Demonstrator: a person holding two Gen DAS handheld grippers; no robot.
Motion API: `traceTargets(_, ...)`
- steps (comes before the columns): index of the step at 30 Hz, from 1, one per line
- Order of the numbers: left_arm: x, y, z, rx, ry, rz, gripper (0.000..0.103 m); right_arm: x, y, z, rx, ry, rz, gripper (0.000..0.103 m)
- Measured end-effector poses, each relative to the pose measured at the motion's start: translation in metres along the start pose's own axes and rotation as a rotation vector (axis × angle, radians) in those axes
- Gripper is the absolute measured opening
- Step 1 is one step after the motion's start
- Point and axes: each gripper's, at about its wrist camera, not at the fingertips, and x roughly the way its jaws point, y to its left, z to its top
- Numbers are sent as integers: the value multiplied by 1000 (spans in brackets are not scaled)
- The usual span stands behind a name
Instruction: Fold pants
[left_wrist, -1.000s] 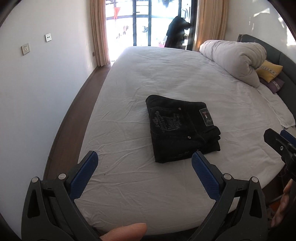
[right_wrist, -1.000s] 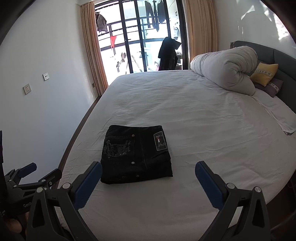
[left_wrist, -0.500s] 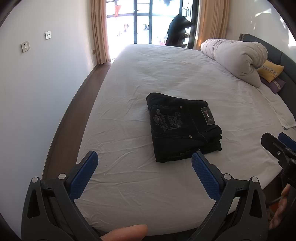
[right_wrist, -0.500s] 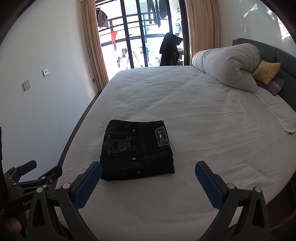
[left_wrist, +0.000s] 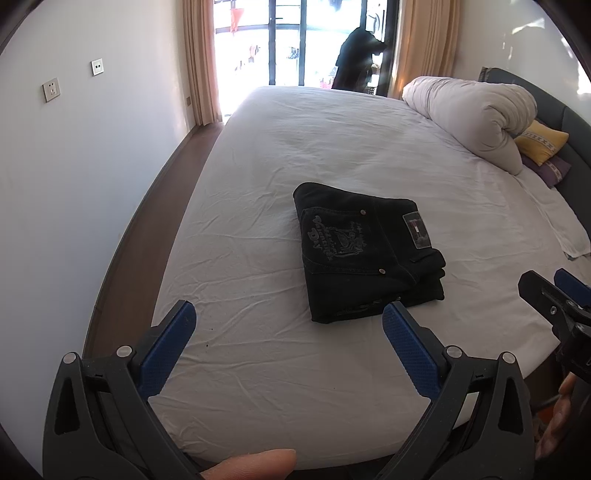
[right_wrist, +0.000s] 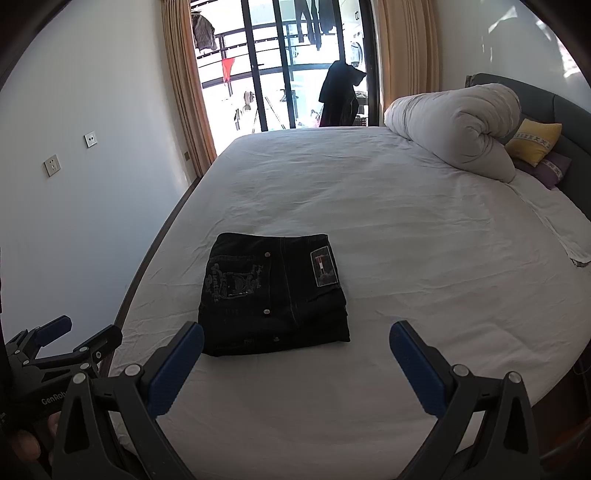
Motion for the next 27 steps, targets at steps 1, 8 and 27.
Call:
traceTargets(1, 0, 0, 0, 1, 0, -1, 103, 0, 0, -1, -1, 0, 0, 103)
traceTargets(8, 0, -1, -1, -1, 0, 0, 103, 1, 0, -1, 0, 2, 1, 103)
traceTargets(27, 0, -2, -1, -2, 2, 0, 103, 3, 1, -3, -1, 7, 2, 103)
